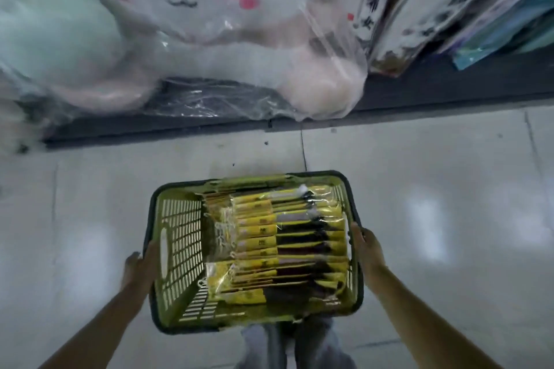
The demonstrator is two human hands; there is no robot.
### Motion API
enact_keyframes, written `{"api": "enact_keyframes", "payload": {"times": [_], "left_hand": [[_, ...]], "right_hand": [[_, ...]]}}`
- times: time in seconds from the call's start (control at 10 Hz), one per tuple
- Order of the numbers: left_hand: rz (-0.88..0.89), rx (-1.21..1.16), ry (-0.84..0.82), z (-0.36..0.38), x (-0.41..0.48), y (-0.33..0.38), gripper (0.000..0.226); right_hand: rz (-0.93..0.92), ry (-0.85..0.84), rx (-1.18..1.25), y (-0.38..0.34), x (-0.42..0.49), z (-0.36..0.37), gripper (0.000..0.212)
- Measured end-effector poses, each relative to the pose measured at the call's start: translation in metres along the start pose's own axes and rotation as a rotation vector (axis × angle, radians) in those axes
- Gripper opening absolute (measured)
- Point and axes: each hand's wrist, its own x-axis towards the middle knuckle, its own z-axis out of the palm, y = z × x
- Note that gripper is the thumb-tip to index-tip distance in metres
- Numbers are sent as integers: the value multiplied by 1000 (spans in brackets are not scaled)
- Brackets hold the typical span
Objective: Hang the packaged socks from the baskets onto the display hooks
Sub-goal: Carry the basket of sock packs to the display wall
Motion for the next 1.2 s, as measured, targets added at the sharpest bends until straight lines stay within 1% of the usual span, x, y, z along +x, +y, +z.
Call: {"api": "enact_keyframes", "payload": {"times": [0.1, 0.2, 0.3, 0.4, 0.5, 0.6, 0.7, 0.8, 0.9, 1.0, 1.1, 1.2], "left_hand": [[-52, -43, -2, 14, 23, 2, 63], [-66, -19, -12, 9, 21, 5, 70], [-37, 21, -86, 2, 7, 10, 71], [13, 61, -58, 1, -28, 28, 66], [130, 134, -104, -6, -82, 61, 57], [269, 197, -189, -13, -159, 104, 49], [390, 247, -240, -15, -251, 145, 45], [541, 266, -297, -6, -343, 184, 47], [649, 285, -366, 13, -427, 221, 47], [738, 317, -426, 44, -504, 258, 48], [813, 320, -493, 81, -572, 291, 47], [859, 323, -579, 119, -633, 322, 44]], "right_hand": [[48, 23, 131, 12, 16, 4, 39], [52, -15, 177, 19, 20, -2, 37], [96, 5, 166, 22, 11, -14, 38], [139, 29, 221, 27, -20, -44, 40], [187, 7, 308, 36, -65, -96, 50], [190, 8, 506, 38, -126, -166, 50], [165, 114, 575, 30, -203, -239, 41], [119, 238, 635, 22, -272, -316, 42], [75, 341, 683, 15, -332, -384, 46], [91, 450, 766, 11, -369, -445, 47], [102, 528, 845, 10, -392, -493, 43], [122, 594, 918, 9, -406, -534, 42]]}}
